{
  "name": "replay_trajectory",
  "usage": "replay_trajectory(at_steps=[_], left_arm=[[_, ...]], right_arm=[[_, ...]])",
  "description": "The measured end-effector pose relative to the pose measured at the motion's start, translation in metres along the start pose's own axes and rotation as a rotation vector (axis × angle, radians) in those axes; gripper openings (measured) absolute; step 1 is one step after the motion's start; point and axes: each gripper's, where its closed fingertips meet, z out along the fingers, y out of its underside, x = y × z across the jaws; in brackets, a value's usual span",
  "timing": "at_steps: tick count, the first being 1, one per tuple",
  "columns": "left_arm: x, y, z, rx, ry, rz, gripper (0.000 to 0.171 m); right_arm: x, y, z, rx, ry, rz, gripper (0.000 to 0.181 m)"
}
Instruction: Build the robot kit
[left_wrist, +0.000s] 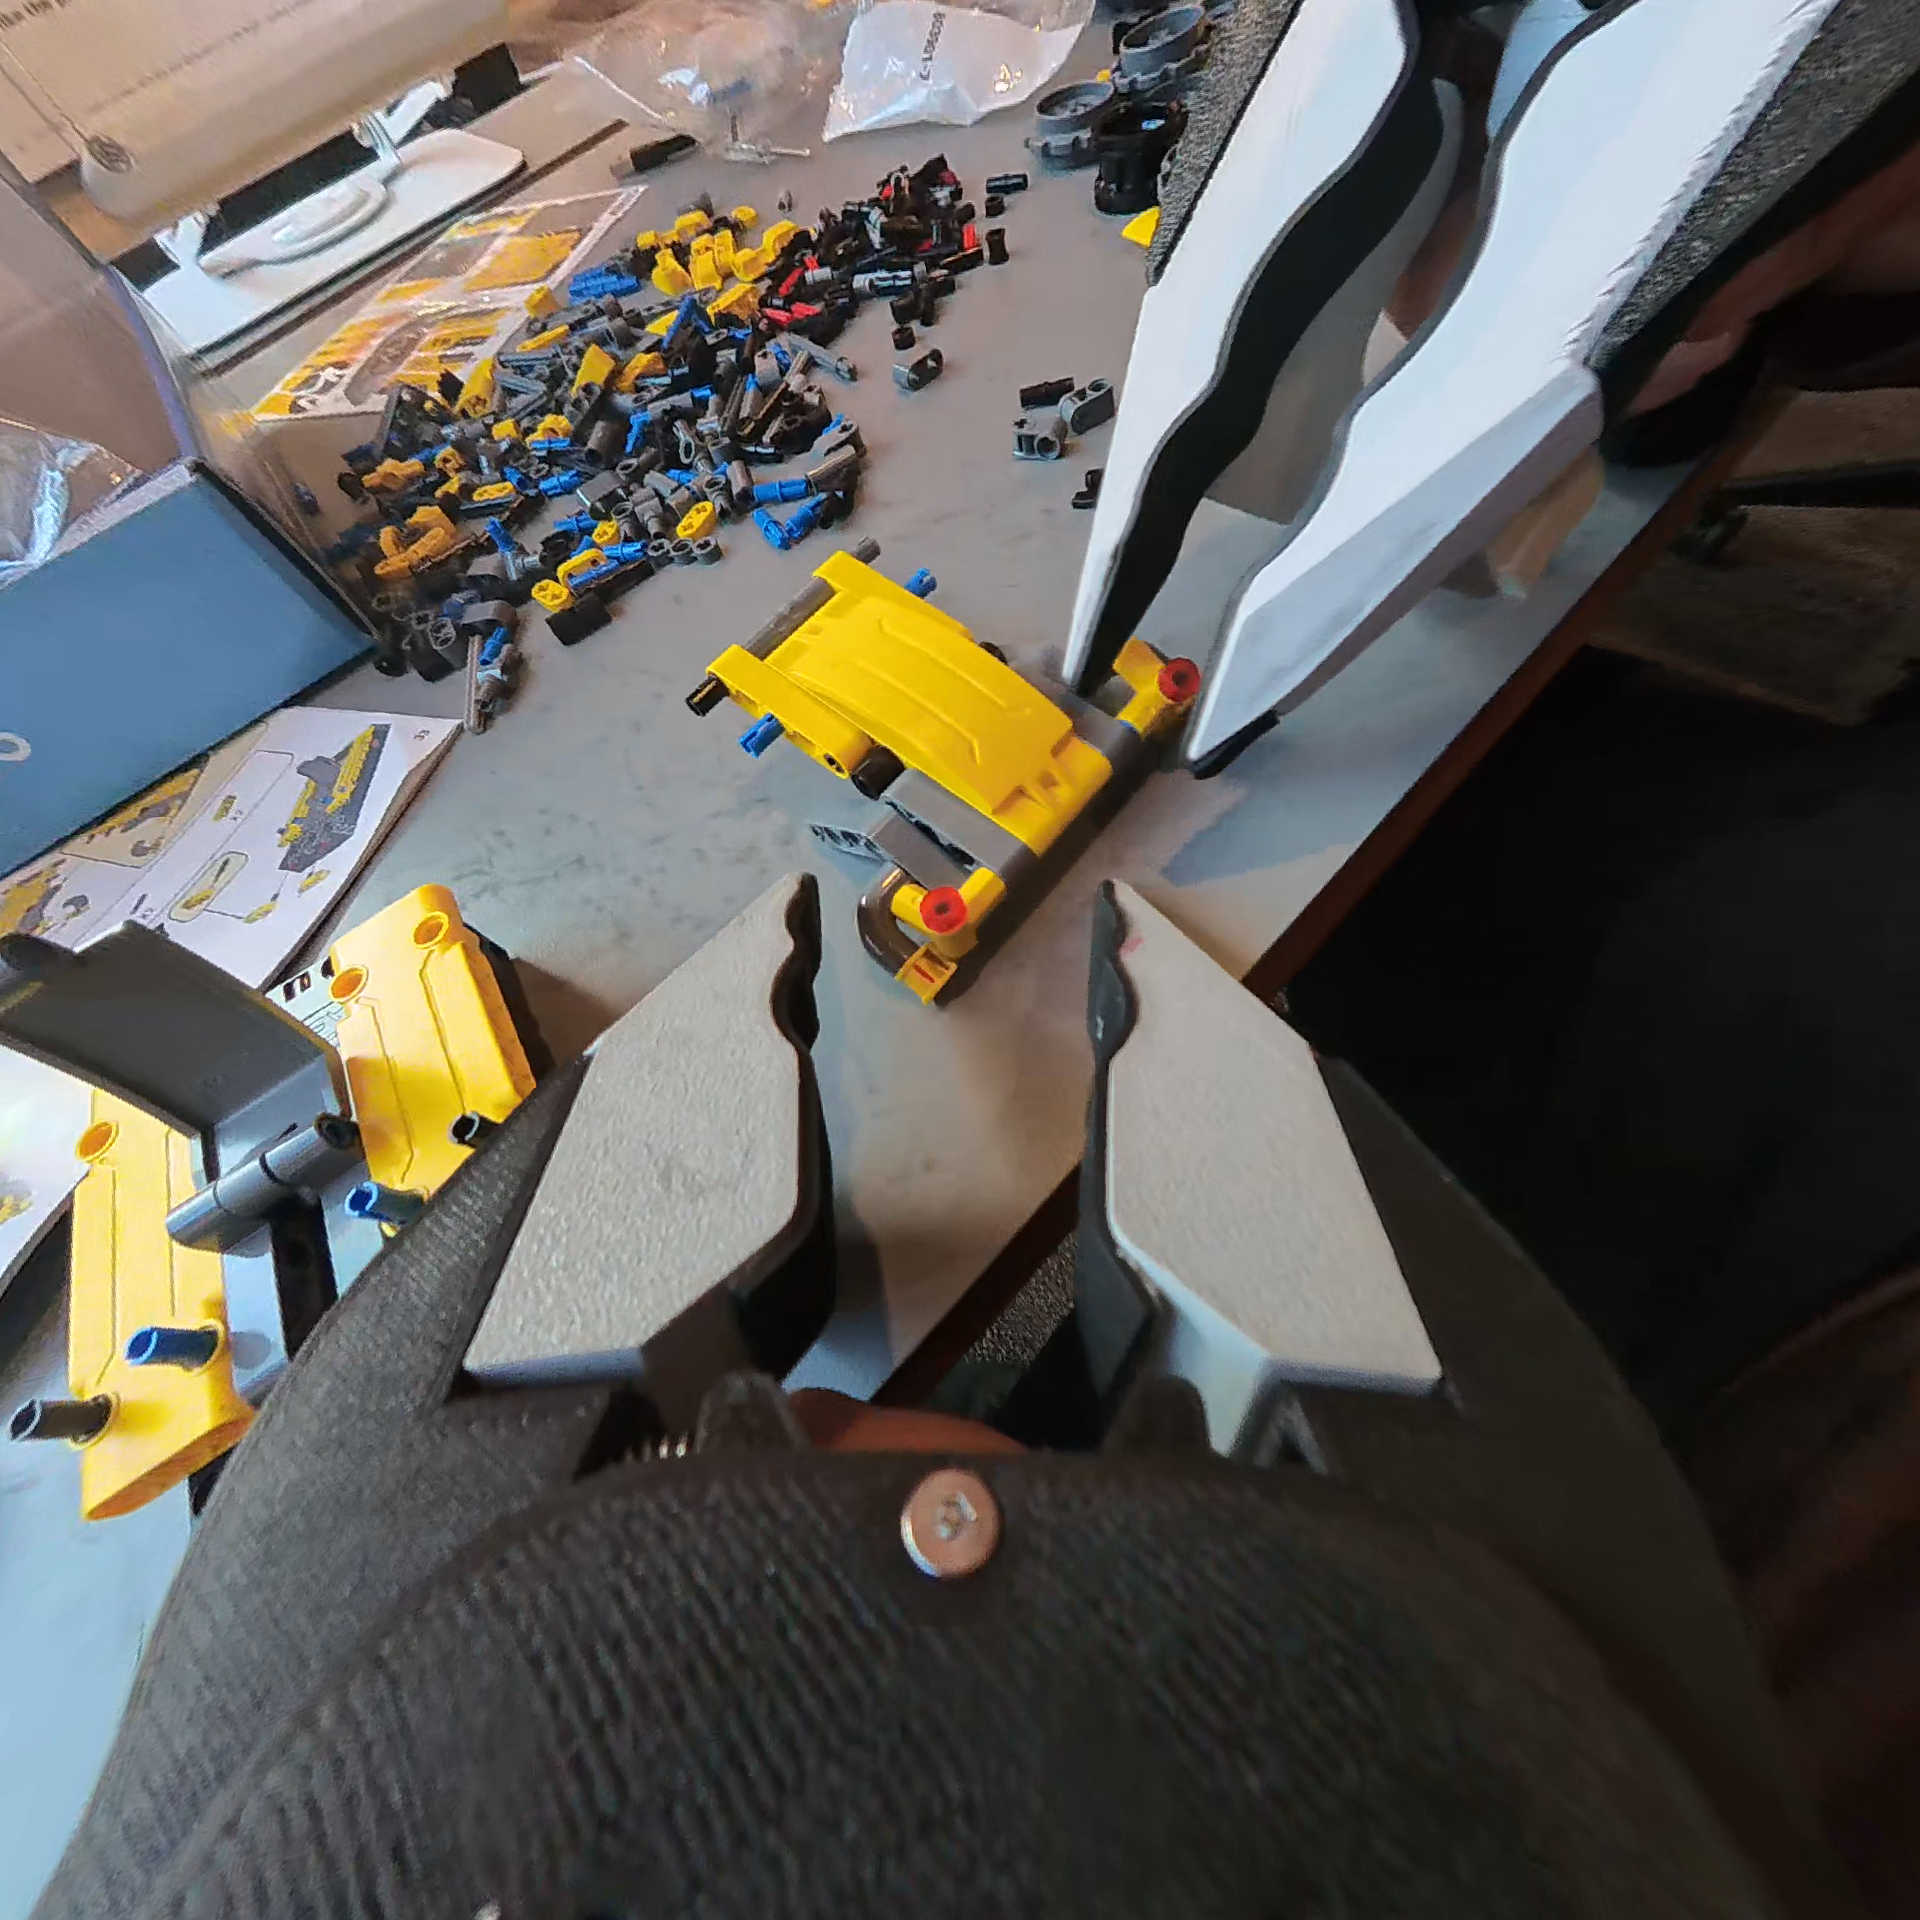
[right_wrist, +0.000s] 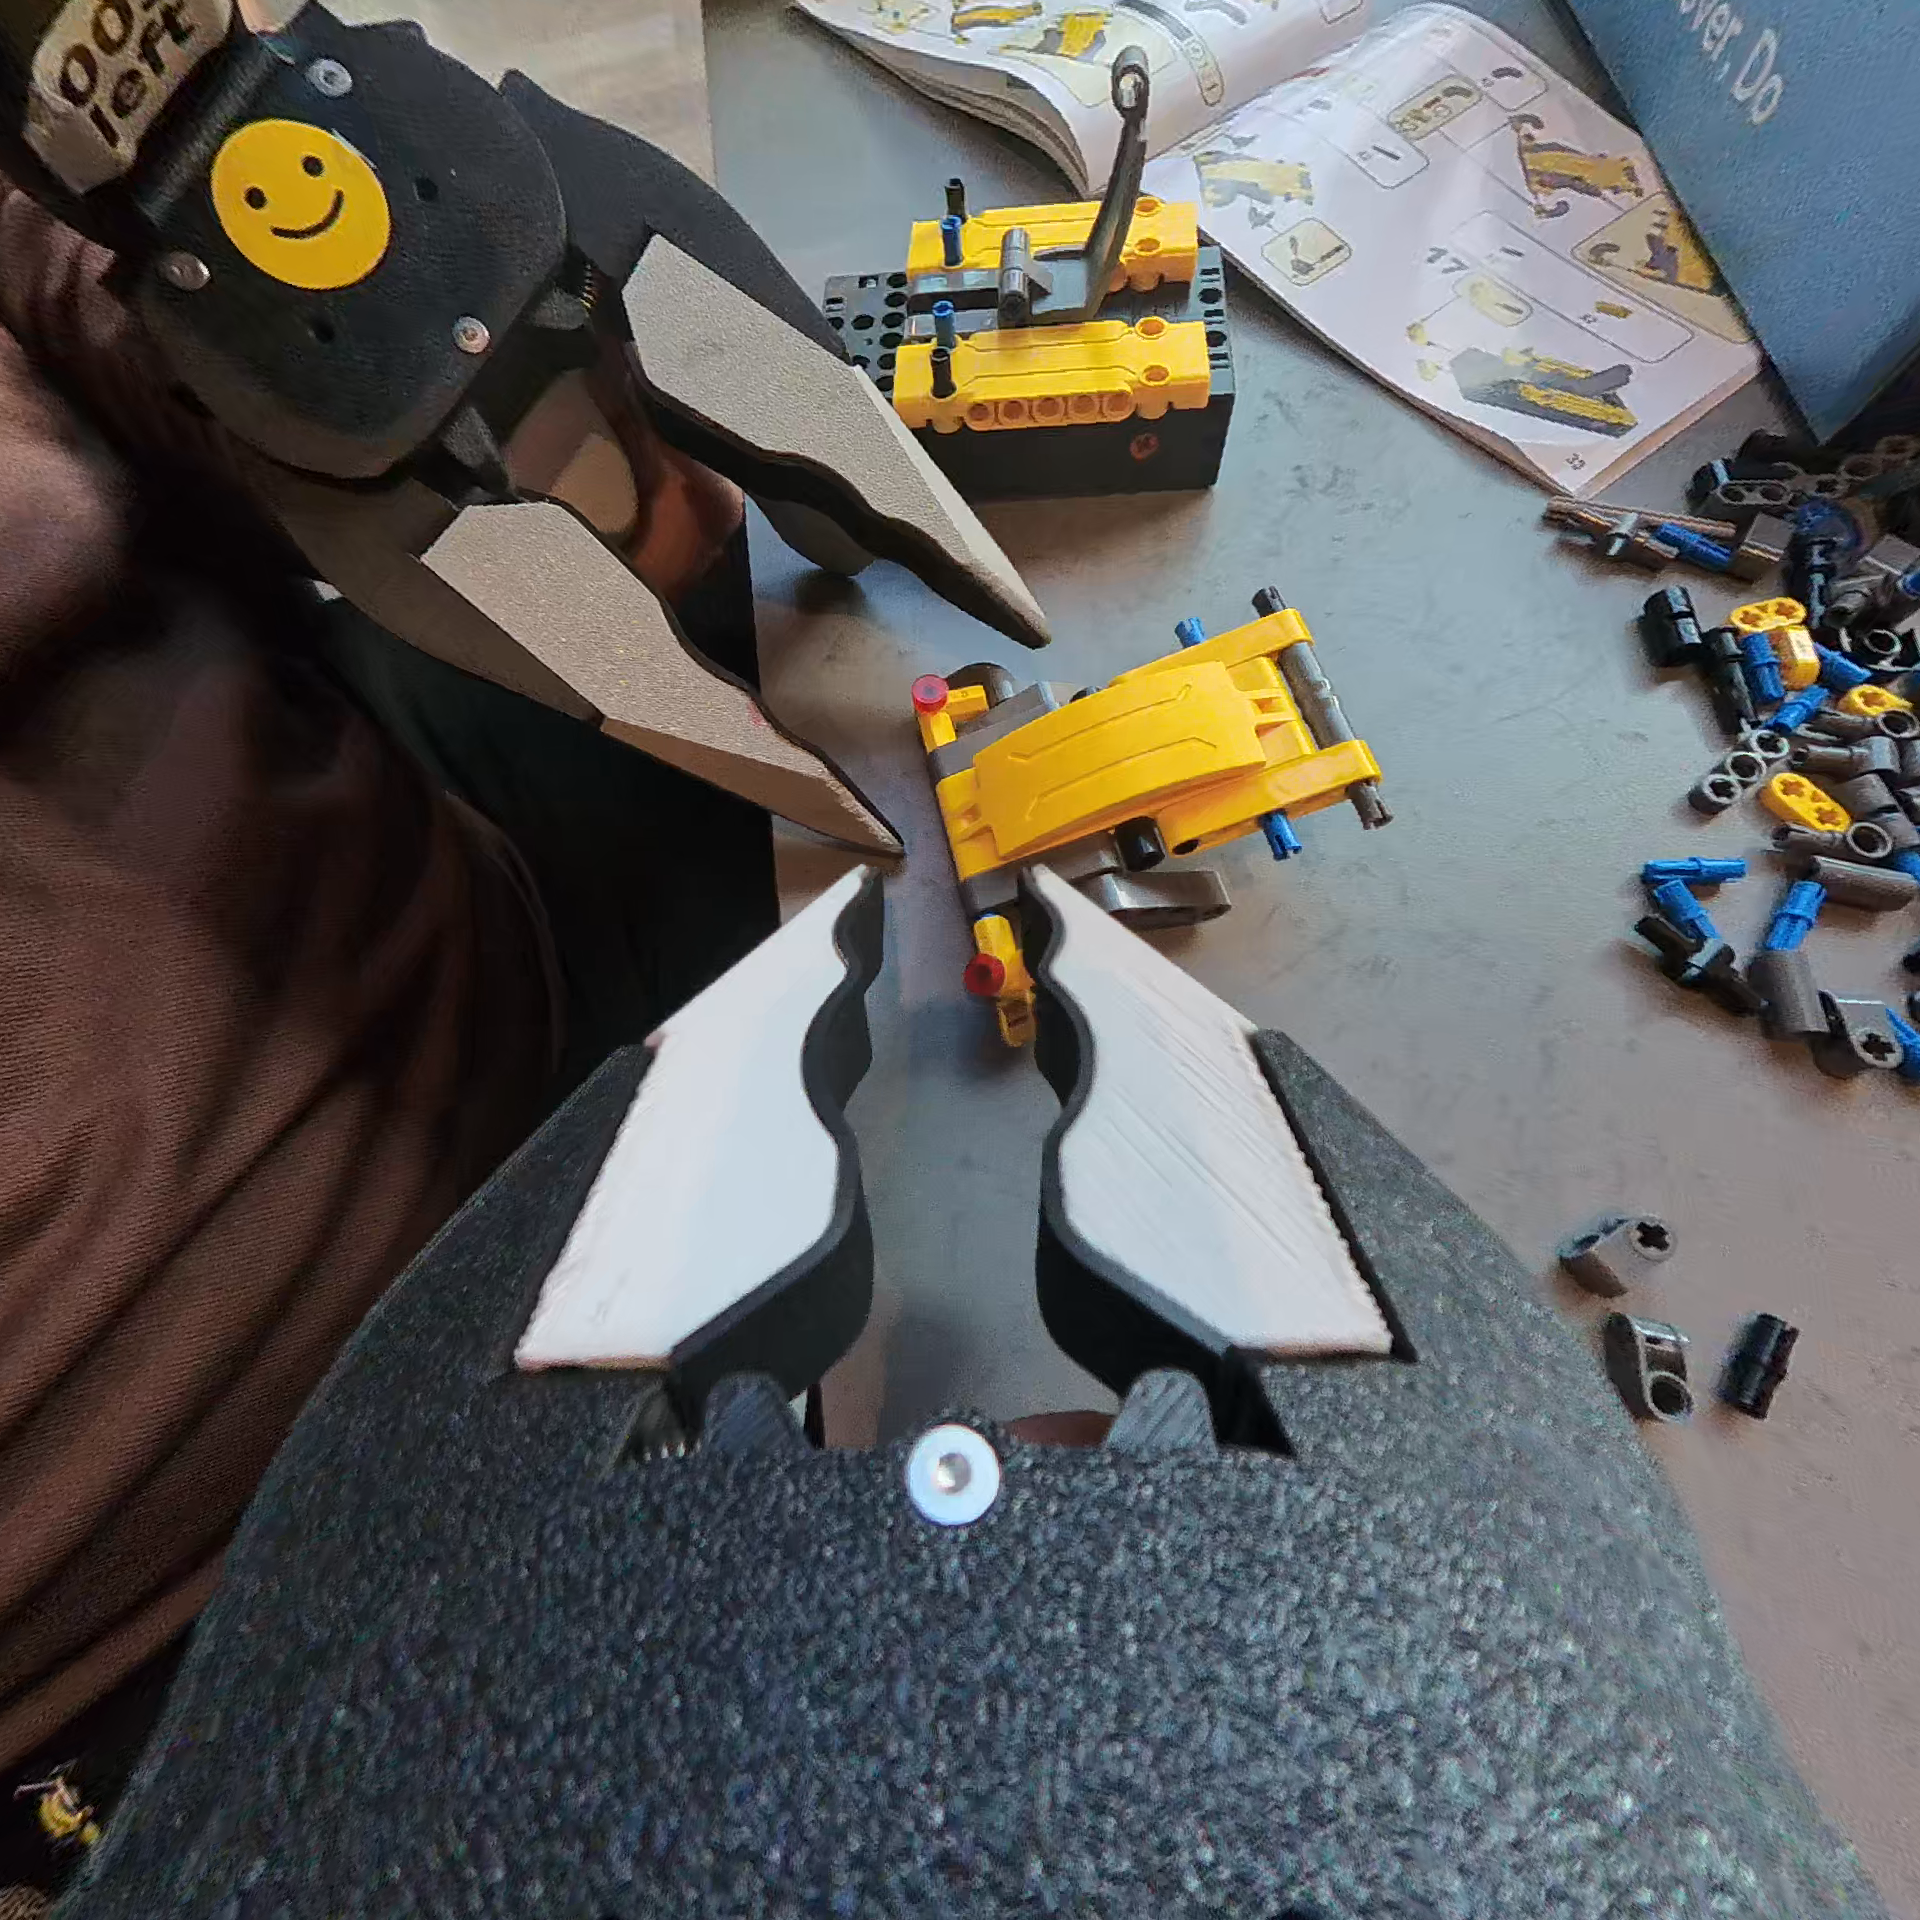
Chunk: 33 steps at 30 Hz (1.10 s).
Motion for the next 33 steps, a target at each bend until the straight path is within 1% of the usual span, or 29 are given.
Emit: replay_trajectory(at_steps=[4, 7, 12, 15, 17, 22, 25, 27, 28, 33], left_arm=[[0.000, -0.001, 0.000, 0.014, -0.004, 0.000, 0.051], [-0.001, -0.002, 0.000, 0.025, -0.005, -0.005, 0.050], [-0.001, -0.002, 0.000, 0.030, -0.011, -0.001, 0.051], [-0.001, -0.002, 0.000, 0.032, -0.012, -0.006, 0.052], [-0.001, -0.003, 0.000, 0.032, -0.010, -0.012, 0.053], [-0.001, -0.002, -0.001, 0.030, -0.011, -0.013, 0.053], [-0.004, -0.002, 0.001, 0.004, -0.019, -0.030, 0.047], [-0.007, -0.001, 0.003, -0.021, -0.022, -0.046, 0.046], [-0.008, 0.000, 0.004, -0.030, -0.018, -0.051, 0.048], [-0.012, -0.003, 0.004, -0.024, -0.009, -0.111, 0.046]], right_arm=[[-0.006, -0.003, -0.003, 0.025, -0.033, -0.018, 0.023], [0.004, -0.011, -0.018, 0.113, -0.004, 0.031, 0.017], [0.059, 0.016, -0.051, 0.089, 0.242, 0.163, 0.015], [0.073, 0.023, -0.063, 0.093, 0.313, 0.214, 0.015], [0.076, 0.025, -0.064, 0.087, 0.320, 0.231, 0.015], [0.082, 0.036, -0.064, 0.014, 0.364, 0.199, 0.017], [0.081, 0.039, -0.067, 0.007, 0.353, 0.213, 0.021], [0.082, 0.041, -0.068, -0.003, 0.360, 0.213, 0.021], [0.083, 0.042, -0.069, -0.013, 0.365, 0.211, 0.021], [0.086, 0.044, -0.076, -0.022, 0.380, 0.231, 0.028]])
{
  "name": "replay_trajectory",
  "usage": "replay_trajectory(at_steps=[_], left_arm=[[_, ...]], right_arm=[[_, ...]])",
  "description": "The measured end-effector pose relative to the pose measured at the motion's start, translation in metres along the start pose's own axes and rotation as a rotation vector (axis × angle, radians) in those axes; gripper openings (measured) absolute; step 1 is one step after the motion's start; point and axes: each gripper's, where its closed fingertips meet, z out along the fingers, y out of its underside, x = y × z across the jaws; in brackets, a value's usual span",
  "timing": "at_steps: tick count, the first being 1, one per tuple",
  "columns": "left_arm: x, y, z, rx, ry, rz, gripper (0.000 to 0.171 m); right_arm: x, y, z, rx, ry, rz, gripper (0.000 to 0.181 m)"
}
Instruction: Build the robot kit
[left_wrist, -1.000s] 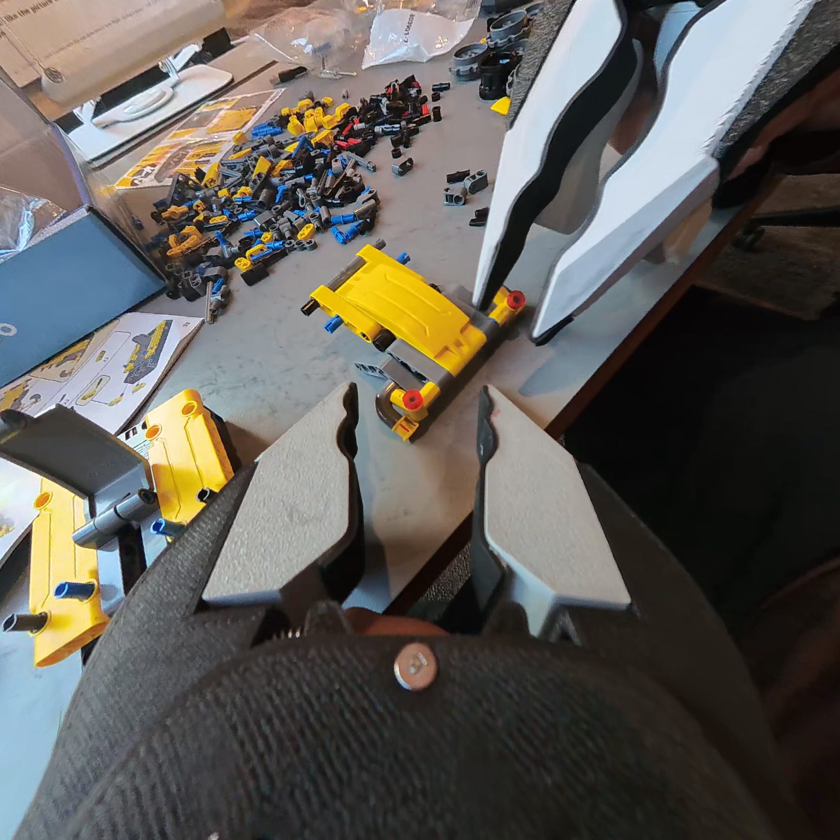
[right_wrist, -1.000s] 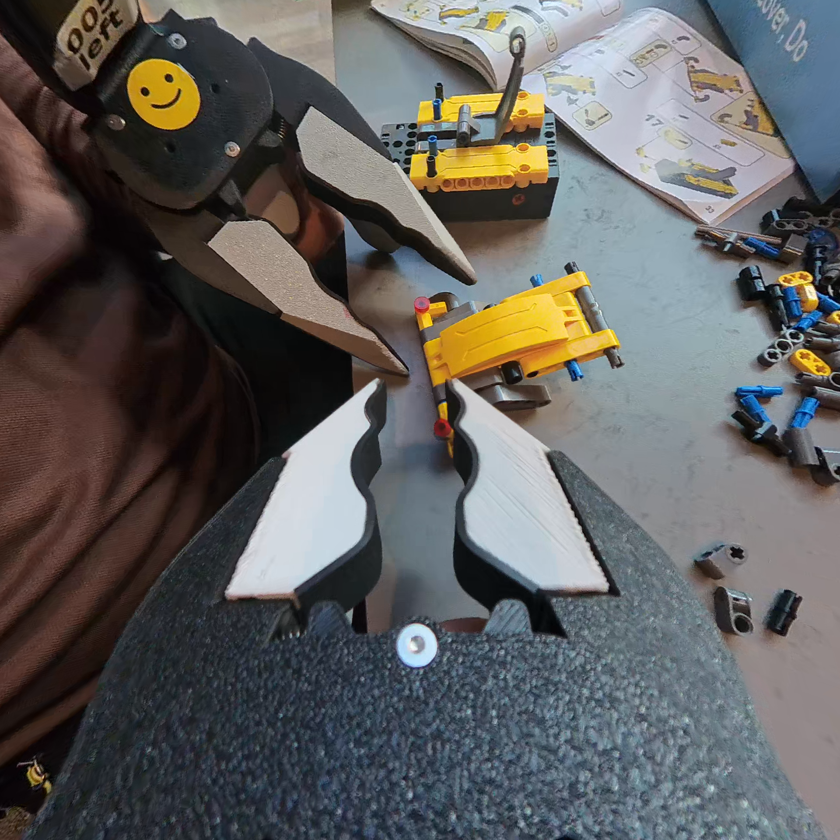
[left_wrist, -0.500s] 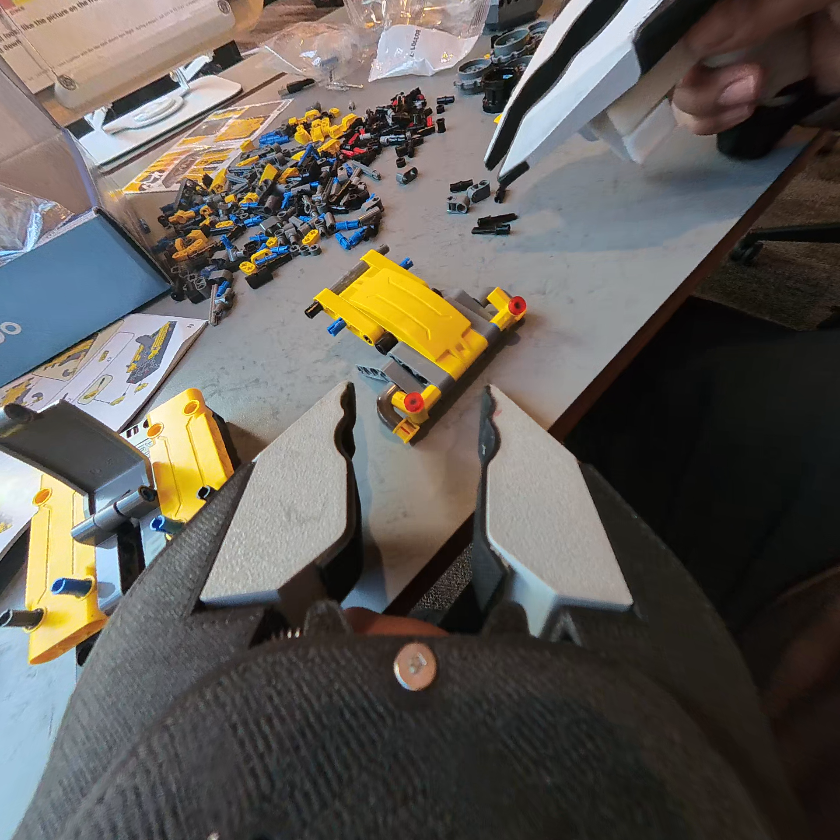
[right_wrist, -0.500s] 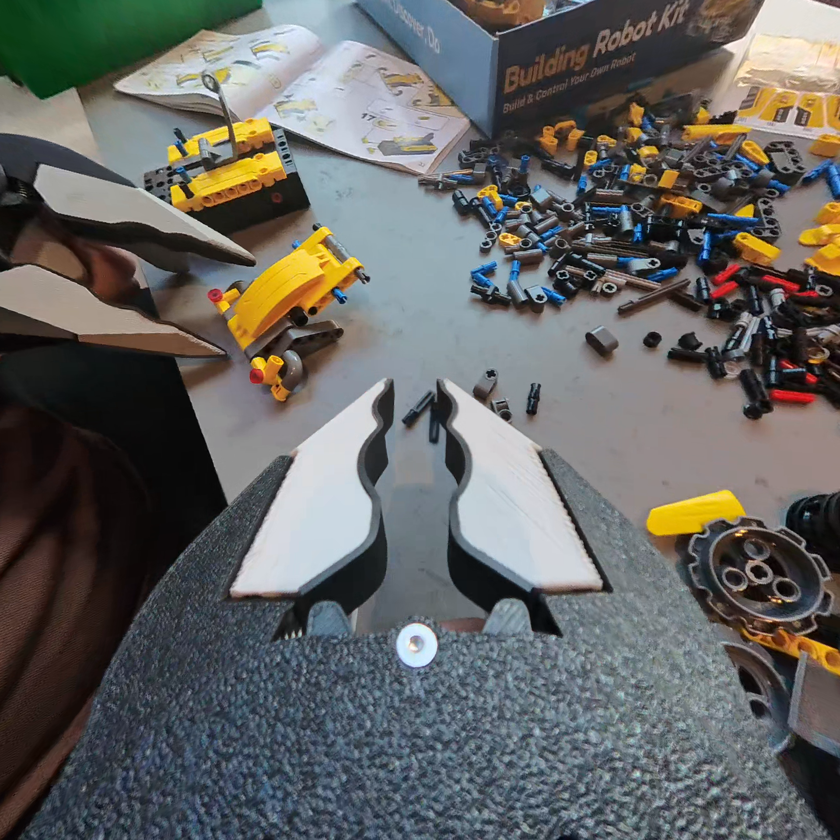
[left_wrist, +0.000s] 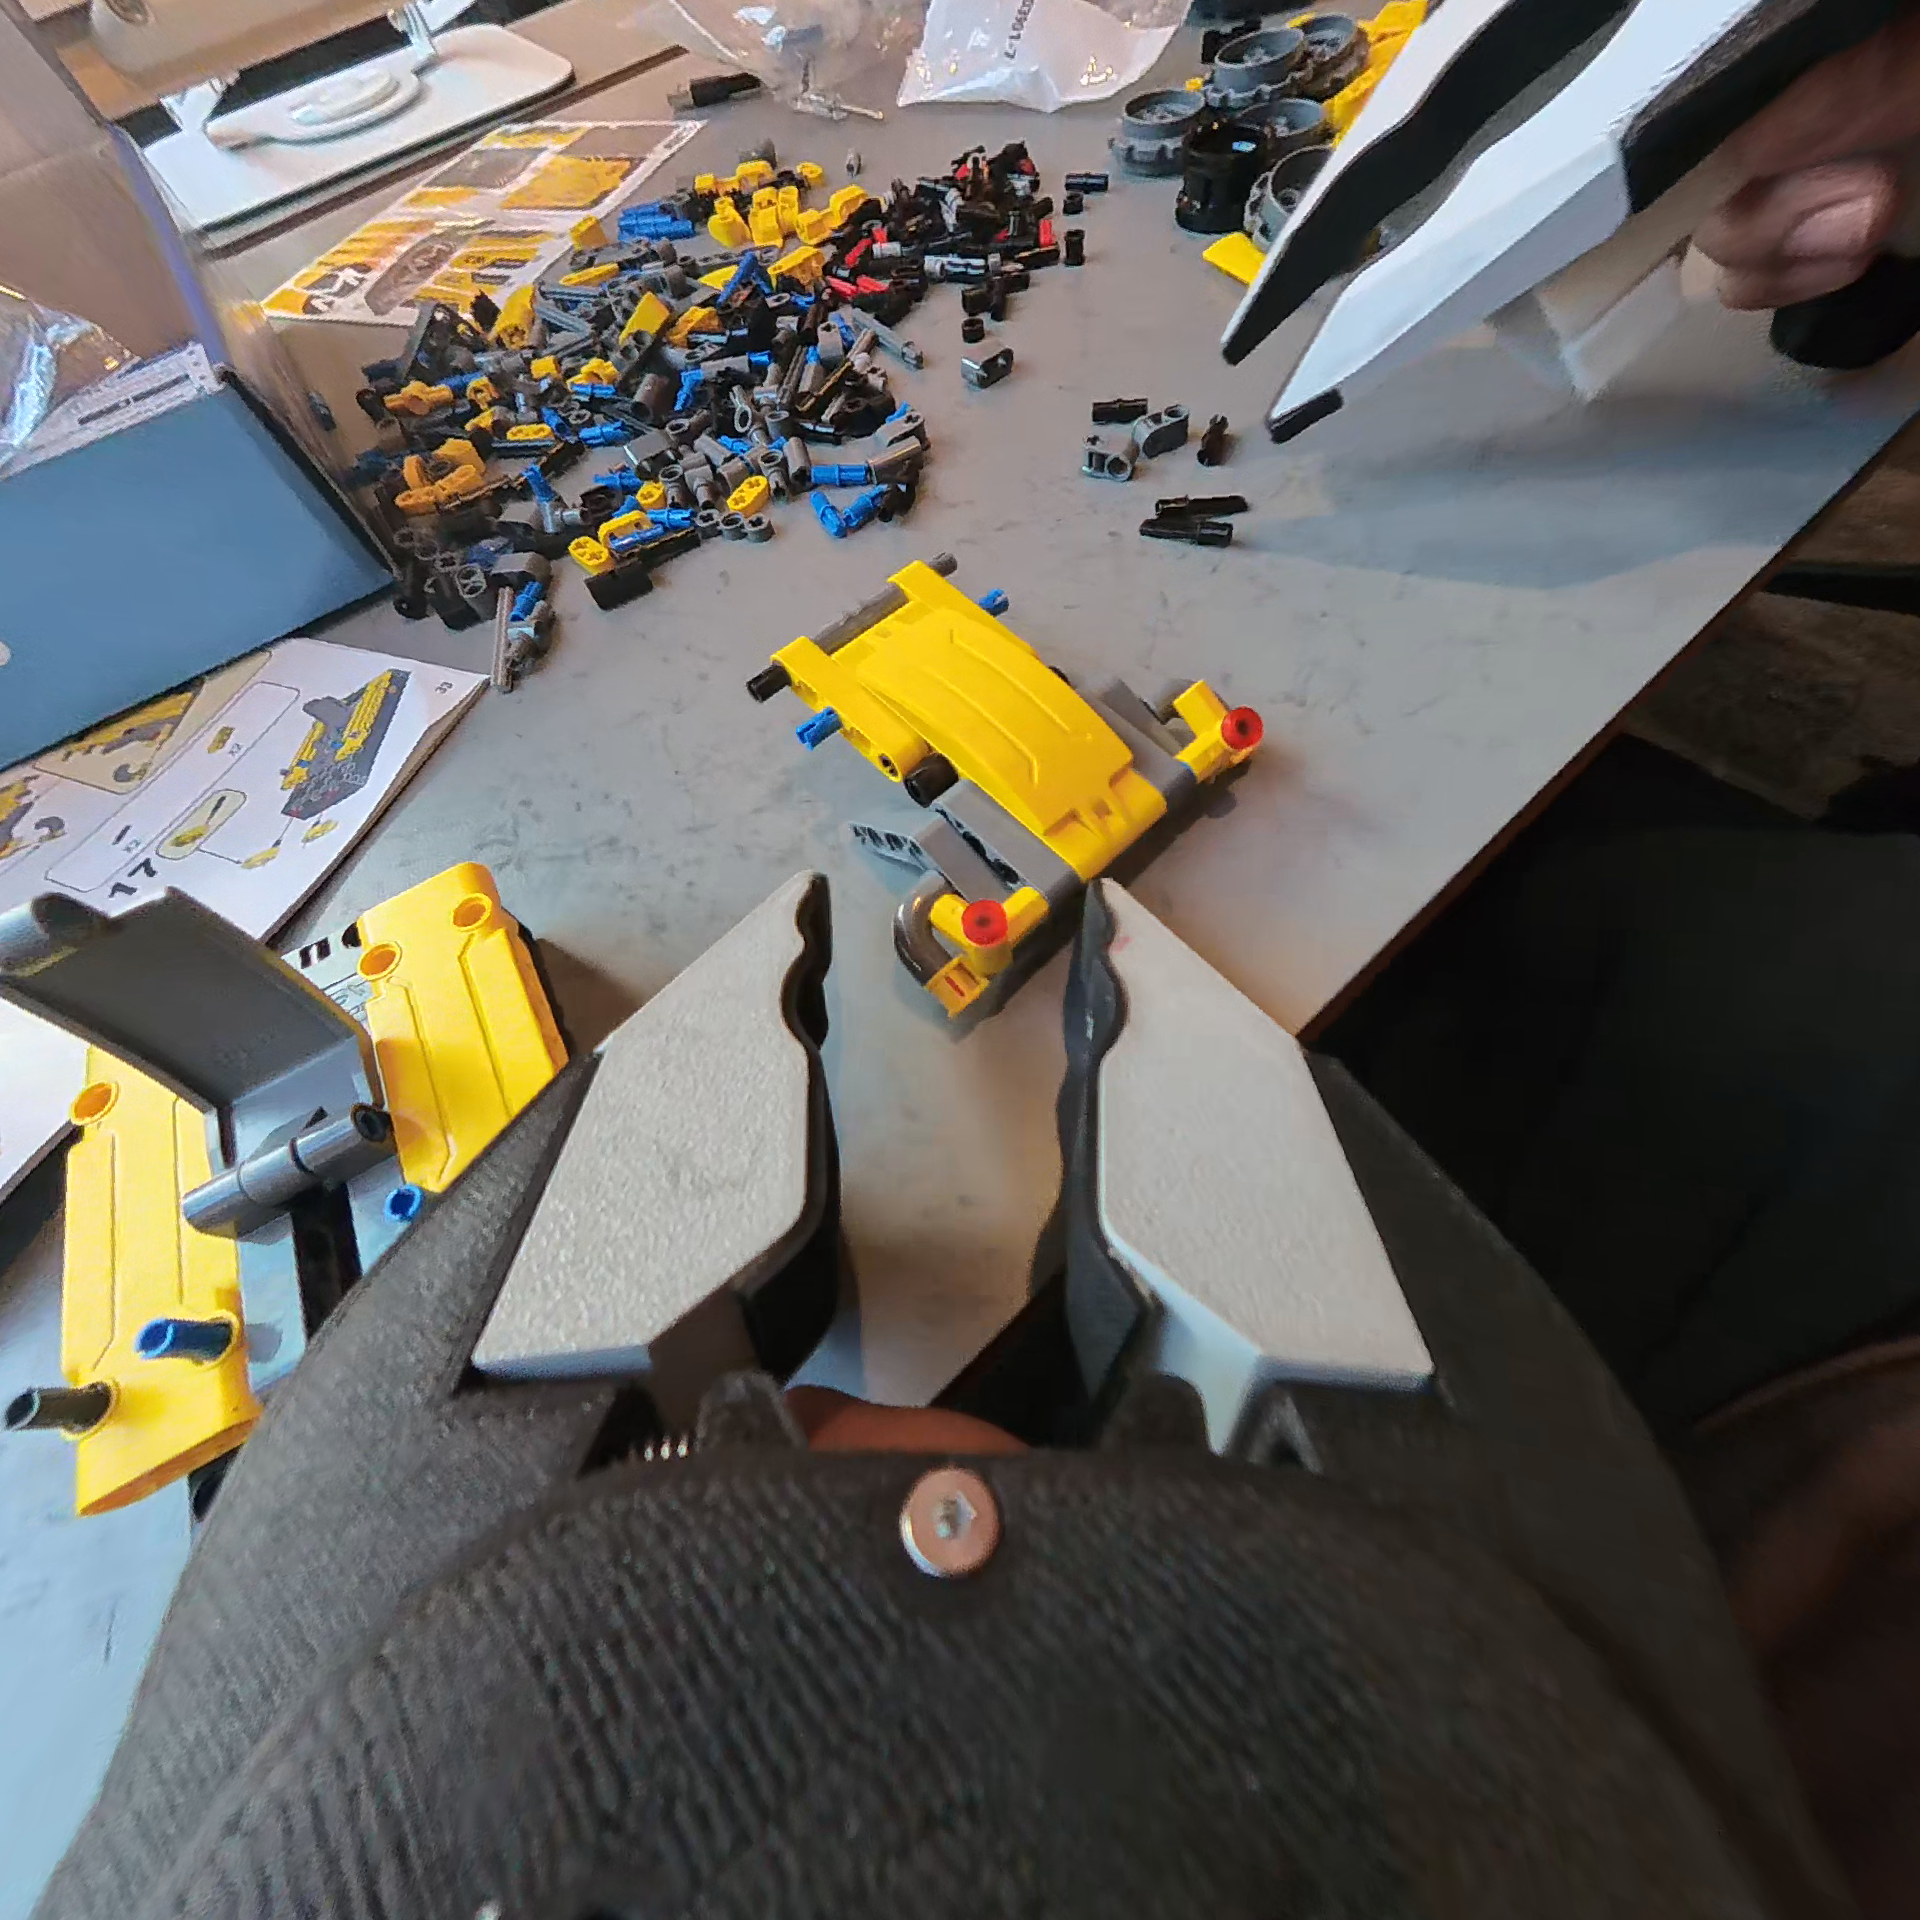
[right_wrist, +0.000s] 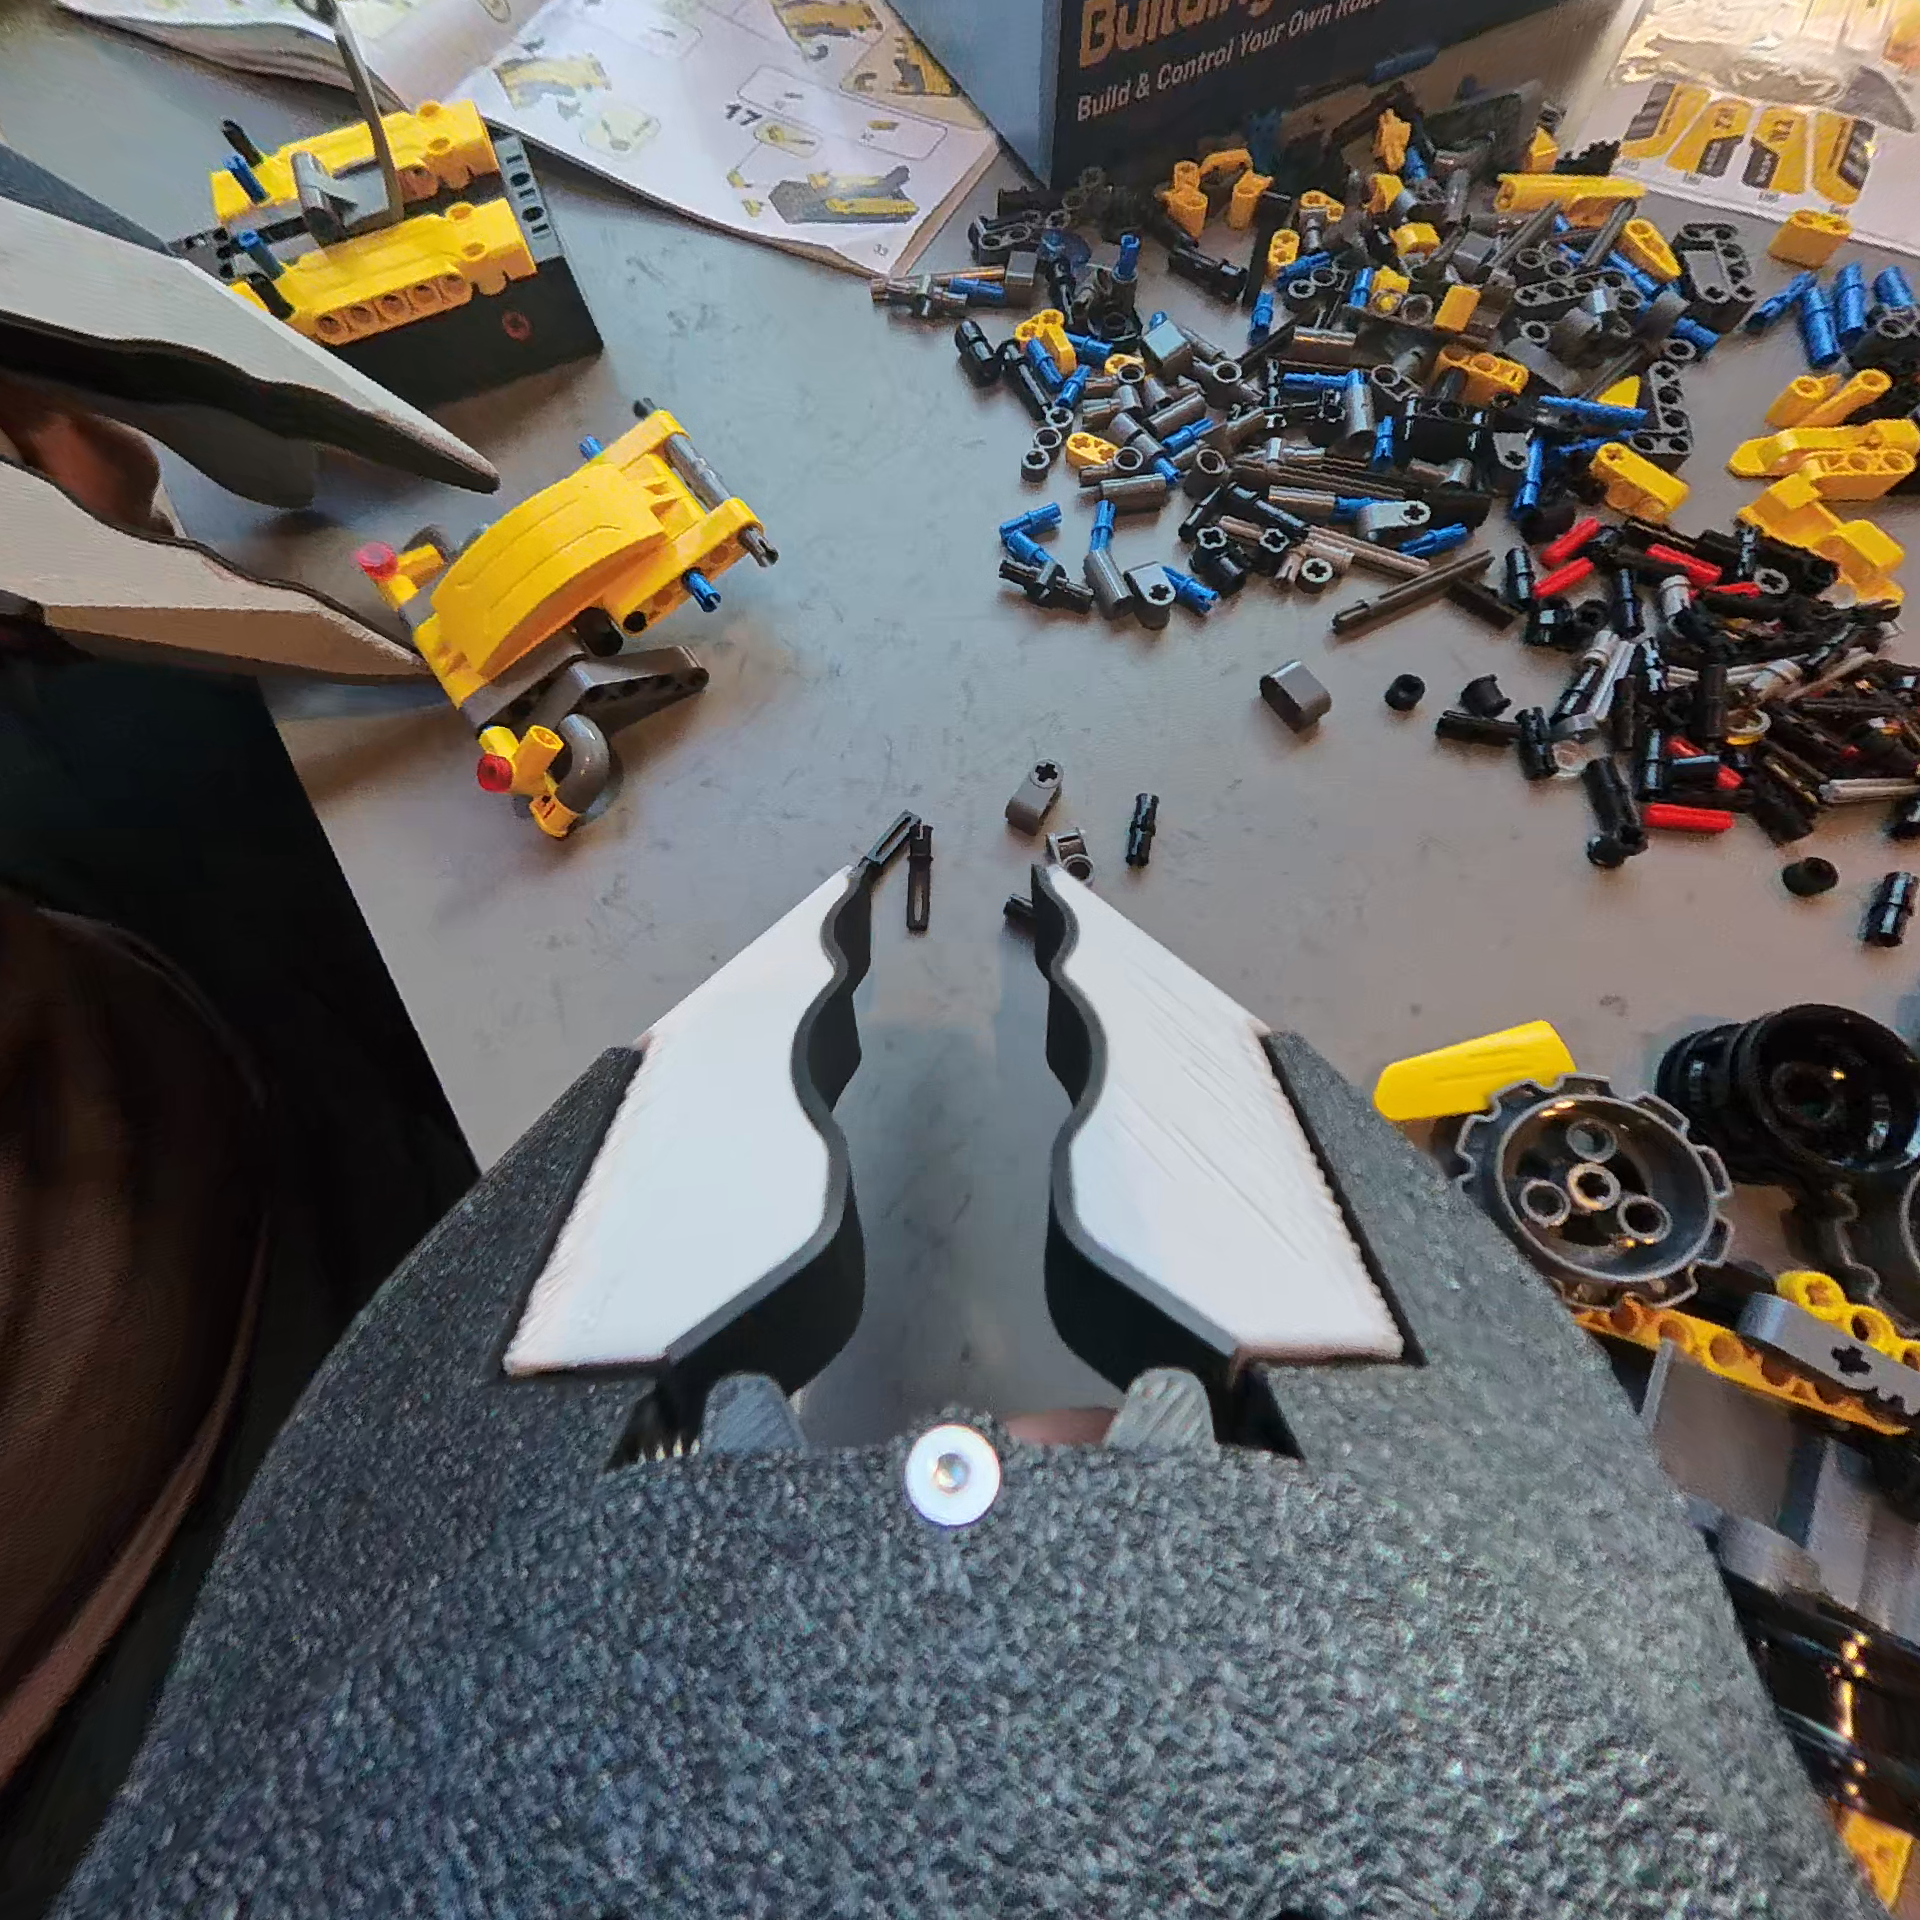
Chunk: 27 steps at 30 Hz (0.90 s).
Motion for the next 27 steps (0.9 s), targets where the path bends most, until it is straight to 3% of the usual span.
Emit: replay_trajectory(at_steps=[14, 27], left_arm=[[0.011, -0.006, -0.011, 0.058, -0.005, 0.047, 0.046], [0.016, 0.001, -0.011, 0.065, 0.042, 0.048, 0.045]], right_arm=[[0.021, -0.003, 0.011, -0.087, 0.075, -0.021, 0.021], [0.025, 0.006, 0.024, -0.154, 0.003, -0.028, 0.010]])
